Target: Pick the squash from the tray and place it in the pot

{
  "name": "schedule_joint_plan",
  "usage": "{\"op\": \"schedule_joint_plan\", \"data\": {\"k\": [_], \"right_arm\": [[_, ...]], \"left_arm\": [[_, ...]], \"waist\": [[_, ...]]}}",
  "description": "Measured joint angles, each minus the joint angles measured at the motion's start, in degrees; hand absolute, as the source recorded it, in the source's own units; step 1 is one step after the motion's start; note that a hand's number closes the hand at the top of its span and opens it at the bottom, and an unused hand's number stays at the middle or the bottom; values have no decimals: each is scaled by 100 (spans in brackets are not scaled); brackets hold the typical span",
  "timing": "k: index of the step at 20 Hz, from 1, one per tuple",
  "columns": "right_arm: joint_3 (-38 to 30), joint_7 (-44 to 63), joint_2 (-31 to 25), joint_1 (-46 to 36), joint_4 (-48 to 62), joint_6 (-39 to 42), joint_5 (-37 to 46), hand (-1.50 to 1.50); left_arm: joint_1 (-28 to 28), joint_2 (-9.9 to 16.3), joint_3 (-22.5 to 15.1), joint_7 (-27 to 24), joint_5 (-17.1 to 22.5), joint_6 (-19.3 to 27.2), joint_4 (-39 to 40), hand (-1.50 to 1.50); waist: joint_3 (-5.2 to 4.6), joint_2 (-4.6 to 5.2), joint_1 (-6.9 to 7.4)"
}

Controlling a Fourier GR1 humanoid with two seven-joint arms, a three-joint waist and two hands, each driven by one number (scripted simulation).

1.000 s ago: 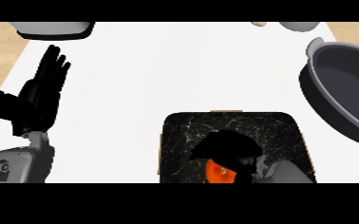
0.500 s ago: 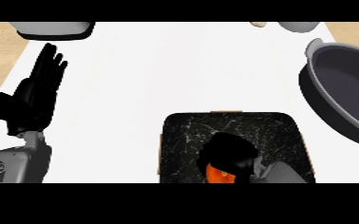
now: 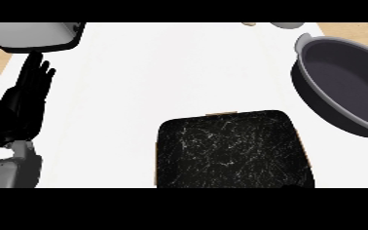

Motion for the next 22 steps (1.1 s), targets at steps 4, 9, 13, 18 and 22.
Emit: {"op": "schedule_joint_plan", "data": {"k": [4, 9, 13, 18, 22], "right_arm": [[-685, -794, -943, 1171, -214, -986, -397, 150], [-1711, -1570, -1239, 2196, -541, -1686, -1784, 150], [-2629, -2021, -1178, 2698, -722, -1821, -3184, 150], [-3940, -2330, -1107, 3072, -779, -1611, -4915, 150], [-5047, -2340, -1265, 3150, -500, -1127, -6102, 150]], "left_arm": [[97, 2, -11, 81, -26, 33, -174, 0], [199, -27, -1, 107, -12, 50, -277, 0], [254, -3, 43, 116, 21, 29, -339, 0], [207, -3, 6, 112, 15, -8, -344, 0], [66, 19, -16, 104, 49, -99, -265, 0]], "waist": [[4, 9, -45], [-3, 18, -107], [-7, 21, -113], [-9, 47, -16], [-10, 77, 138]]}}
